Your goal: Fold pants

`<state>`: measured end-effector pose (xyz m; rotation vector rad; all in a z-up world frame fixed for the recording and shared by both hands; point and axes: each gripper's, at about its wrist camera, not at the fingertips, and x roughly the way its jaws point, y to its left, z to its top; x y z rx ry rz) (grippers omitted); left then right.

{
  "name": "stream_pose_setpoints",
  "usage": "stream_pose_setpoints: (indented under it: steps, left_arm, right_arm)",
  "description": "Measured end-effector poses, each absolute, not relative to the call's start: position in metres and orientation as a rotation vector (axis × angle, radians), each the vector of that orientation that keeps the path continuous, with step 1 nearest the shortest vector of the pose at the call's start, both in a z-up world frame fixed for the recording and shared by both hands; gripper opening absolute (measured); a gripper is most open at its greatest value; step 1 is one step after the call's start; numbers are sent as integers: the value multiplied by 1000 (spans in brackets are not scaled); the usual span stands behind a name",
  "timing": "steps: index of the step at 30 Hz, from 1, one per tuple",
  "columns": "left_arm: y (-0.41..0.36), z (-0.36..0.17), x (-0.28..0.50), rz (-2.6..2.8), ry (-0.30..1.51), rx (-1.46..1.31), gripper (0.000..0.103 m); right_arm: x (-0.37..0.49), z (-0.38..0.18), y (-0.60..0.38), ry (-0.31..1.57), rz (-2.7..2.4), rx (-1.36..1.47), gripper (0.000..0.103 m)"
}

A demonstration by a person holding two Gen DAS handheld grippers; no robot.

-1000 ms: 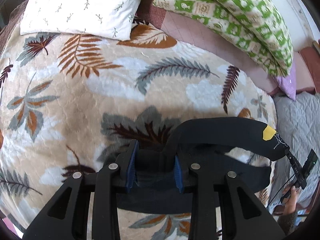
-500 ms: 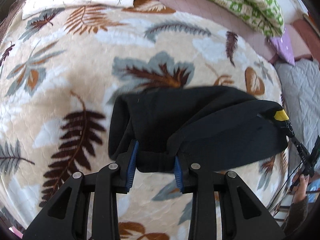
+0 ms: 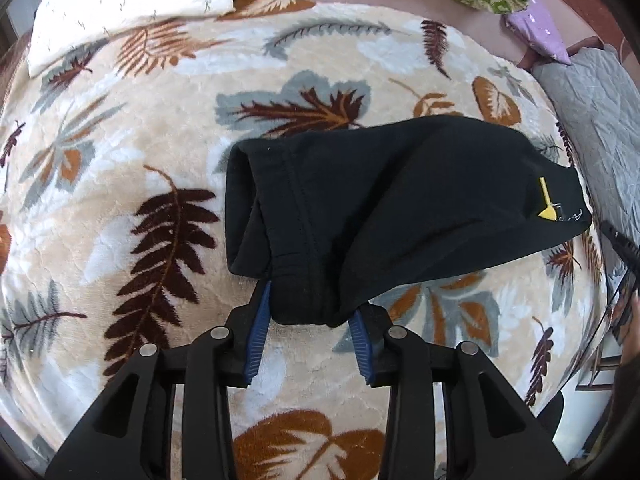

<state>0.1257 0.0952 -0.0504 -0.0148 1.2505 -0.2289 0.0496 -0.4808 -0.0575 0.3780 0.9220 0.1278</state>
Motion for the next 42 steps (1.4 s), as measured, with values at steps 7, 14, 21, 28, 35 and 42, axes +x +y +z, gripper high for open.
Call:
stream_pose_setpoints:
  steps: [7,14,21,28,35,42]
  left_arm:
    - [112,-44,129,-260,1292,-149,37]
    - [136,-38,133,-280,1294,-309,37]
    - [169,-40,148,-235,1280,-498,39]
    - [156,-64,179,-266,1352,-546,56]
    - [153,-67,187,-284,1320,-606,56]
    - [138,-62,191,-247,1311,-505,25]
  right_arm:
    - [94,-52,-465,943,178,509,47]
    - [116,-75,-450,1039,99,495,47]
    - [121,-91,-452,1052,118,563,48]
    - [122,-94,-460,1045,153,638,55]
    - [125,-94,-458,1057,195,642,58]
    - [129,-90,-448,1097,149,479,18]
